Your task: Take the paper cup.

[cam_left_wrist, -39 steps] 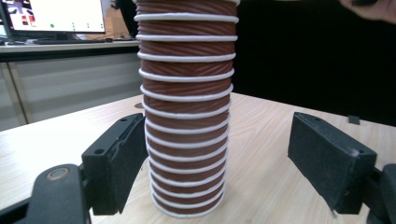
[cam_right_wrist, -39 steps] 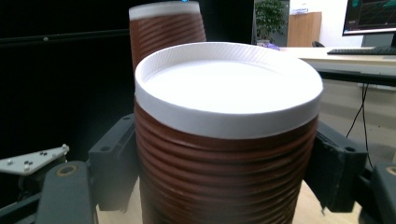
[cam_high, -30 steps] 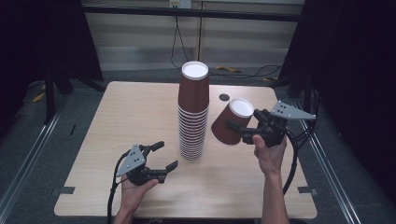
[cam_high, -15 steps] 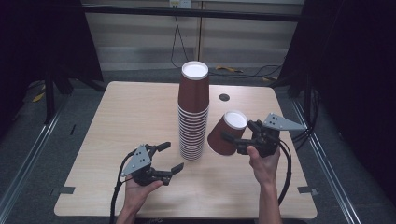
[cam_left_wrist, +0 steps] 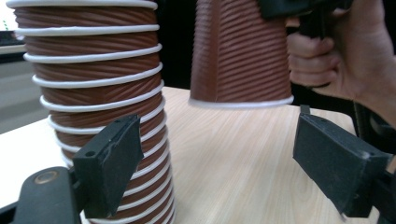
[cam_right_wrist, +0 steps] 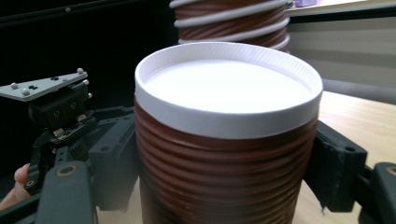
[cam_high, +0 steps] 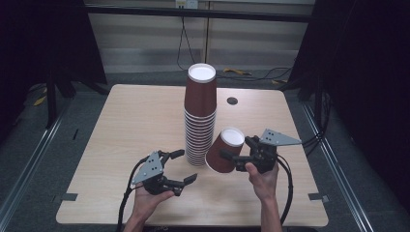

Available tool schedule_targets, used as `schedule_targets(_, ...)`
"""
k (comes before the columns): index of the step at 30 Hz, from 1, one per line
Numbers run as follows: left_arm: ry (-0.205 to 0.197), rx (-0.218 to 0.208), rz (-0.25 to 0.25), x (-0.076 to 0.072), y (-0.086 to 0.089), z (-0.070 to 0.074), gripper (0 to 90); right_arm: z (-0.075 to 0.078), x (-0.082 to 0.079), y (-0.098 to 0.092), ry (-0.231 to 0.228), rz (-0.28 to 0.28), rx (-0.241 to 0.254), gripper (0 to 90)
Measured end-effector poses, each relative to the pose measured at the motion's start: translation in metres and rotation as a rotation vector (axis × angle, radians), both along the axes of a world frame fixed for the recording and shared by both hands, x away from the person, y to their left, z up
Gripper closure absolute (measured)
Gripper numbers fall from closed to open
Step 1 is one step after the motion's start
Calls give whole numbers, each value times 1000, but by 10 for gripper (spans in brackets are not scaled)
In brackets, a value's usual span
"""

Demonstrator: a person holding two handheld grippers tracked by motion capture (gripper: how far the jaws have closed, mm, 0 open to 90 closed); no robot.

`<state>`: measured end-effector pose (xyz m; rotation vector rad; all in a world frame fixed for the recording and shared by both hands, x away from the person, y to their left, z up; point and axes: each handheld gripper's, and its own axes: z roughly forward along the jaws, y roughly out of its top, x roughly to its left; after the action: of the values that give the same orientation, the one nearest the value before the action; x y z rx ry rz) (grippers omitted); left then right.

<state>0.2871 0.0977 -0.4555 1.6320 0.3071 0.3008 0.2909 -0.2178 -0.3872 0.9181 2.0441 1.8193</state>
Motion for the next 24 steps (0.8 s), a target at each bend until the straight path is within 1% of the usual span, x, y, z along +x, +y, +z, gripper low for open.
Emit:
schedule_targets(2, -7, -10, -10, -2, -2, -1, 154, -3, -1, 3, 3, 9, 4, 221)
schedule_targets(3, -8, 0, -17, -2, -2, -1, 154, -4, -1, 4, 5, 14, 3, 222)
schedule_targets(4, -5, 8, -20, -2, -2, -1, 154, -5, -1, 6, 5, 25, 2, 223)
schedule_targets(6, 0, -5, -26, -2, -4, -2, 154, -8, -3, 8, 4, 36, 0, 224)
schedule_targets(7, 2, 5, -36, -2, -4, -3, 154, -9, -3, 9, 5, 39, 4, 224)
schedule_targets(8, 4, -4, -38, -2, -6, -4, 154, -11, -3, 10, 5, 43, 8, 224)
schedule_targets(9, 14, -9, -46, -2, -7, -4, 154, -12, -4, 11, 8, 46, 10, 224)
schedule_targets(10, 13, 2, -54, -2, -7, -5, 152, -14, -4, 12, 8, 48, 13, 224)
schedule_targets(11, 15, -4, -62, -2, -9, -6, 153, -16, -4, 13, 11, 54, 14, 224)
schedule_targets(12, 18, 4, -65, -2, -11, -7, 153, -18, -5, 14, 12, 59, 16, 225)
schedule_targets(13, 21, 3, -71, -2, -13, -7, 154, -21, -5, 17, 16, 66, 18, 225)
schedule_targets(14, 23, 15, -71, -2, -13, -8, 154, -21, -5, 17, 16, 66, 18, 225)
schedule_targets(15, 27, 20, -68, -2, -15, -9, 154, -23, -6, 19, 17, 76, 22, 225)
schedule_targets(17, 36, 32, -75, -1, -17, -10, 154, -24, -7, 19, 20, 77, 20, 225)
schedule_targets(18, 39, 28, -75, 0, -18, -11, 154, -25, -7, 21, 17, 81, 20, 225)
schedule_targets(20, 54, 39, -68, 0, -20, -12, 153, -27, -7, 22, 22, 93, 23, 225)
schedule_targets(21, 51, 35, -80, 0, -23, -14, 154, -27, -7, 23, 23, 94, 20, 226)
schedule_targets(24, 55, 56, -91, 0, -27, -15, 153, -31, -7, 25, 28, 103, 23, 226)
